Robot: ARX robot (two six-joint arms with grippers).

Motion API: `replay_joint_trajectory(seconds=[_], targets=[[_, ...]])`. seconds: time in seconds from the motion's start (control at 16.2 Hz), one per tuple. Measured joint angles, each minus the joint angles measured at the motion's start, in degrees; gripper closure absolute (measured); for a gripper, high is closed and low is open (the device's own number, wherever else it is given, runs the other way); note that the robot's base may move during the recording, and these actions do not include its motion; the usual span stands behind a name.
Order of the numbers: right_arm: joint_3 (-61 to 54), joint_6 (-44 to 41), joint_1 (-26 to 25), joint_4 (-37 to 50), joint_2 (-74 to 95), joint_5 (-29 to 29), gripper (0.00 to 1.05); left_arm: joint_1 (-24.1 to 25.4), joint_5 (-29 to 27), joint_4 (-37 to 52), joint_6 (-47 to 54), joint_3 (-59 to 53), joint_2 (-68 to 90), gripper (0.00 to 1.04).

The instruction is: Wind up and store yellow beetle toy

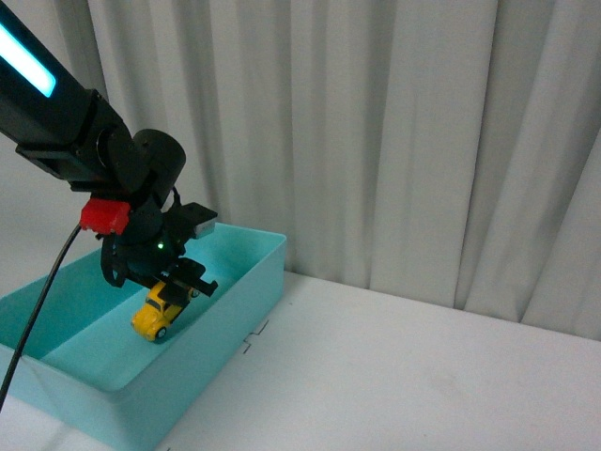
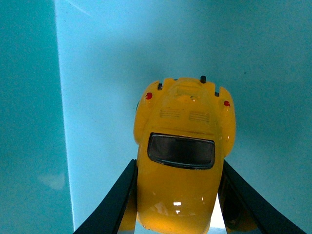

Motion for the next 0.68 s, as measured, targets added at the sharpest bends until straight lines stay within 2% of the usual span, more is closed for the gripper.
replay_joint_trajectory(seconds=[0.25,0.37,0.49,0.56,0.68], targets=[[0.0,-0.02,0.0,0.02,0.0,0.0,0.07,-0.63,-0.11,0.72,0.24,-1.01,0.83,0.63],[0.0,-0.02,0.0,0.02,0.0,-0.02,0.07,-0.76,2.56,-0.83,-1.27,-1.22,1.09,0.32],[0.0,0.0,0.0,0.02,0.0,0.0,0.07,-0.79,4.7,-1.62,-3.15,-1.22,0.5,0.11],[0.0,0.0,0.0,0.02,0.0,0.0,0.07,-0.76,7.02,-1.49,-4.55,-1.22,-1.2,0.06],[0.0,-0.02,0.0,0.02,0.0,0.0,0.07,-0.15,9.99,0.24,-7.13,-2.78,-7.96,0.07]])
